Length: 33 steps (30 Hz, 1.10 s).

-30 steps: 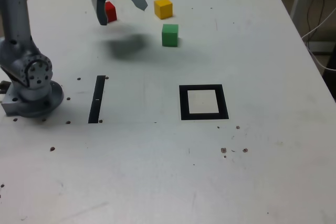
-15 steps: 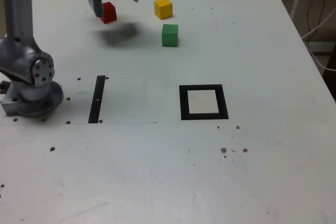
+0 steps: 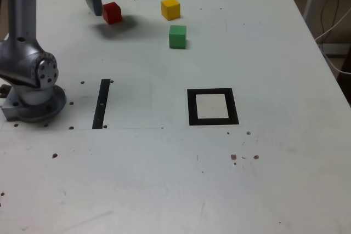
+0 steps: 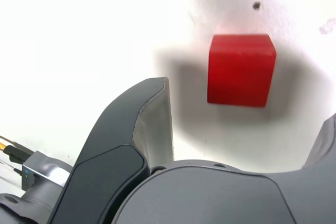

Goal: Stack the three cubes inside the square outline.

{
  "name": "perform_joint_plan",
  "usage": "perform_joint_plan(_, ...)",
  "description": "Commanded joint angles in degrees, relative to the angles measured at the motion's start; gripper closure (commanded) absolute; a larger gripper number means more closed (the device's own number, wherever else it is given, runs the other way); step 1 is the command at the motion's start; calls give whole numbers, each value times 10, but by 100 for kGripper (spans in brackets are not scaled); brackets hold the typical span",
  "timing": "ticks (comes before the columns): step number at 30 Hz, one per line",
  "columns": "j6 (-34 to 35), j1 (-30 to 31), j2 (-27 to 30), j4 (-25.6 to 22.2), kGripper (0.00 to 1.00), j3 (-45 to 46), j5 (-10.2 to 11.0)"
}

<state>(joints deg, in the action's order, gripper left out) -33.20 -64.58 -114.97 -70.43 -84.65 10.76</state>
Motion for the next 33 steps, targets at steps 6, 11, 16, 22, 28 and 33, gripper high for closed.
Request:
perform_joint_plan(6,-3,-12,-41,7,1,-18,1)
perform_joint_plan(11,-2,-16,-59,10,3,-28,0)
perform_joint_plan(16,-2,-16,-72,8,8,-38,0)
perform_joint_plan(22,-2,-16,-86,8,20,-50,1)
perform_joint_plan(28,-4,-16,-88,14,52,-59,4)
perform_joint_plan(33,-9,-16,-89,19,69,-61,9)
